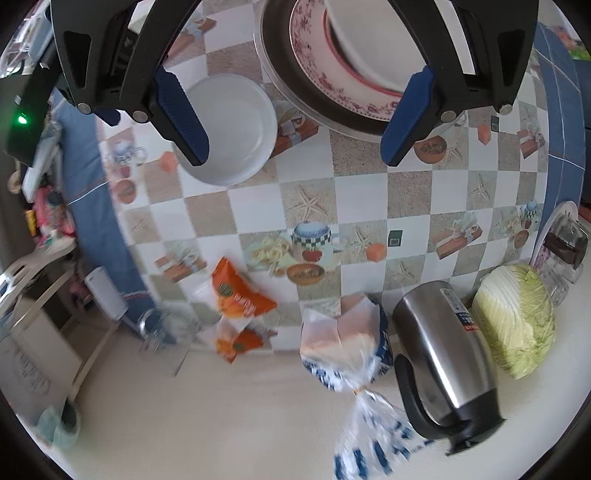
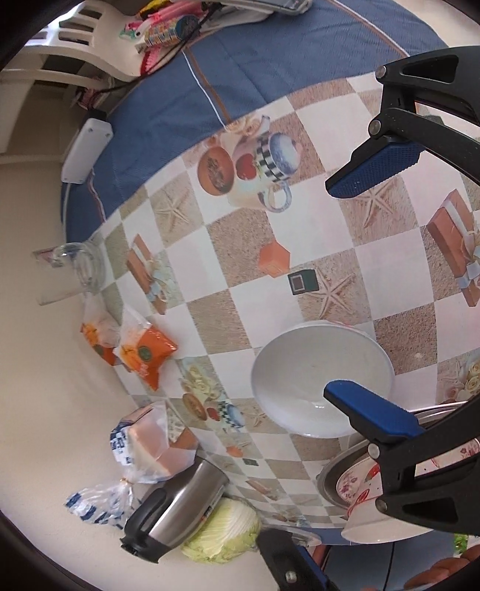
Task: Organize plates and bowls
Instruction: 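Move the left tool to the rim of the white round bowl, then close the left gripper on the white round bowl rim, then lift the white round bowl and carry it over the basin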
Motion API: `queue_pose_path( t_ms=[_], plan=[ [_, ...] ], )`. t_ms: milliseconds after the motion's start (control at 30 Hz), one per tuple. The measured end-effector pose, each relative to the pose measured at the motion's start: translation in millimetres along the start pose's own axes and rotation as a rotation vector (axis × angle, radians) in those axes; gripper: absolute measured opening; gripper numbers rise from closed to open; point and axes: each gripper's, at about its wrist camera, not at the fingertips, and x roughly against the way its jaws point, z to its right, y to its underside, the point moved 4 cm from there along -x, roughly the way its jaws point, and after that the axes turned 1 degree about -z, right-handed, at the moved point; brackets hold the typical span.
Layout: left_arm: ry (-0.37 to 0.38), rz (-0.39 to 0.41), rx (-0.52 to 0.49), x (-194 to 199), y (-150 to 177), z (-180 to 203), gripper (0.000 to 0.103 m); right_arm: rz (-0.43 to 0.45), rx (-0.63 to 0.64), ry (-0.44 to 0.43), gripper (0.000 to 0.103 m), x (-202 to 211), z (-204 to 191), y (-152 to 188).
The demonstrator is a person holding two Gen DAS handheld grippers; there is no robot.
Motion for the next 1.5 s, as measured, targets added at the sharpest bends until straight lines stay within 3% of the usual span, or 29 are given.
queue_pose_path(
  t_ms=[100, 233, 333, 433, 700, 767, 900, 1033, 1233, 1500],
  plan=[
    [-0.003, -0.042, 0.009, -18, -1, 6, 0.092, -0.008, 0.002, 0.009, 0.100, -6, 0, 1],
    [-0.045, -0.089, -0.036, -41, 2, 21, 0.075, -0.017, 0.018, 0.010, 0.092, -13, -3, 2],
    [-0.059, -0.110, -0.059, -55, 5, 30, 0.072, -0.023, 0.020, 0.006, 0.087, -17, -5, 2],
    [-0.067, -0.143, -0.071, -69, 10, 34, 0.060, -0.035, 0.024, -0.003, 0.078, -22, -8, 2],
    [-0.031, -0.197, -0.030, -95, 23, 31, 0.053, -0.046, 0.039, -0.018, 0.071, -30, -17, 3],
    [-0.023, -0.211, -0.021, -101, 25, 30, 0.046, -0.052, 0.044, -0.022, 0.065, -32, -19, 4],
    [-0.008, -0.220, -0.009, -106, 30, 28, 0.041, -0.066, 0.051, -0.022, 0.060, -37, -22, 6],
    [0.002, -0.231, -0.009, -111, 33, 28, 0.026, -0.075, 0.049, -0.030, 0.051, -42, -22, 7],
    [0.001, -0.219, -0.023, -110, 34, 28, 0.024, -0.094, 0.058, -0.047, 0.034, -50, -25, 11],
    [0.035, -0.198, -0.036, -106, 37, 31, 0.018, -0.106, 0.047, -0.059, 0.022, -54, -25, 13]
  ],
)
